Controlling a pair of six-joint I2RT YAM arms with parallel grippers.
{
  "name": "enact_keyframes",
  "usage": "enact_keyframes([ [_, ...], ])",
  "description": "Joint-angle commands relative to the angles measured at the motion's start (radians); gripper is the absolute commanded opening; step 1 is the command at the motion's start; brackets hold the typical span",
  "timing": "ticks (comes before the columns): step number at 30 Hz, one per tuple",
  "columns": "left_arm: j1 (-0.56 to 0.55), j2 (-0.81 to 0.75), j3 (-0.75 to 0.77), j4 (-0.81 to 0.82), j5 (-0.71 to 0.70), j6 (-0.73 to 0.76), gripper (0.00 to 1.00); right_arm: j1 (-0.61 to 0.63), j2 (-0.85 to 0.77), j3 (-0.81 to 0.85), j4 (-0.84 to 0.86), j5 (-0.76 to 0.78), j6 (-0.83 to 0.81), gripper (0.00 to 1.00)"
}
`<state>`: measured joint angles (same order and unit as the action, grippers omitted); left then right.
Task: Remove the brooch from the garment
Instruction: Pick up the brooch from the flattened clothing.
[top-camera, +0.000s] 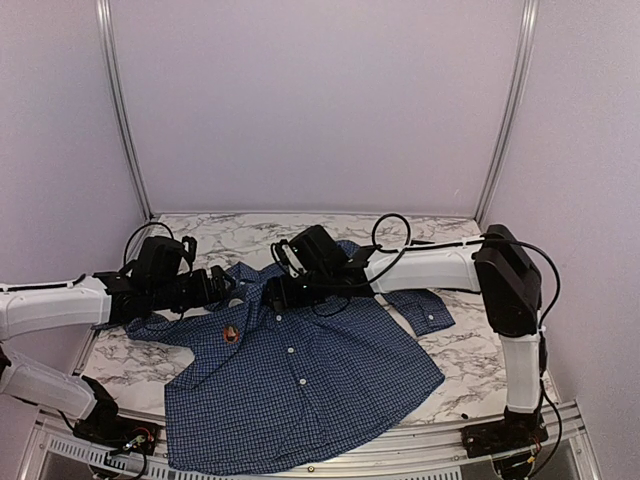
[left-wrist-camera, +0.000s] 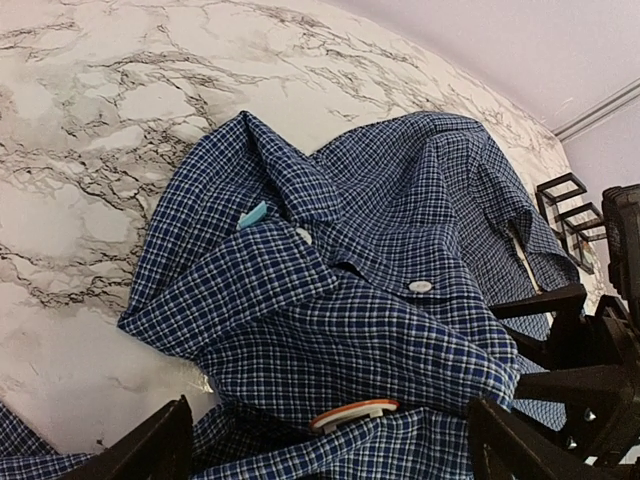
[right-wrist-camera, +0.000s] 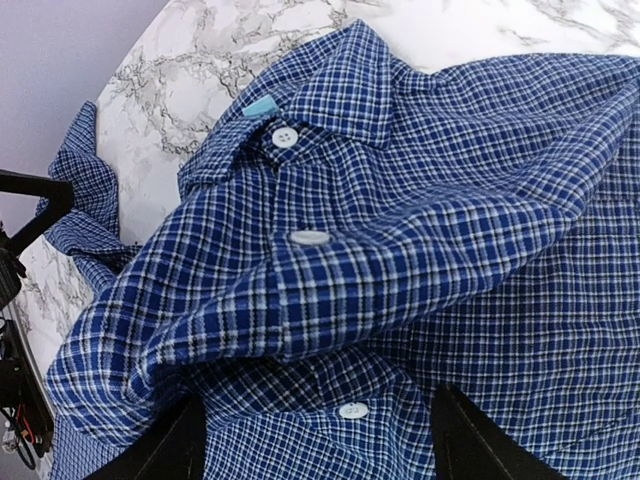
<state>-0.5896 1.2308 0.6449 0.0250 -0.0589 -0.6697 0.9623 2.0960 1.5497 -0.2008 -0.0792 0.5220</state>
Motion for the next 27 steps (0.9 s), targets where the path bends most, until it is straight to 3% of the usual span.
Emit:
enact_keyframes([
  [1,0.007,0.031,0.006,0.006,0.028,0.007,0.97,0.009,-0.064,-0.018,0.003,0.033,0.012,0.74],
  [10,0.008,0.060,0.006,-0.016,0.036,0.012,0.86,0.072,-0.110,-0.012,-0.013,0.073,-0.005,0.74],
  [27,0.020,0.062,0.002,-0.023,0.054,0.047,0.71,0.097,0.090,0.166,-0.057,0.030,-0.023,0.75],
])
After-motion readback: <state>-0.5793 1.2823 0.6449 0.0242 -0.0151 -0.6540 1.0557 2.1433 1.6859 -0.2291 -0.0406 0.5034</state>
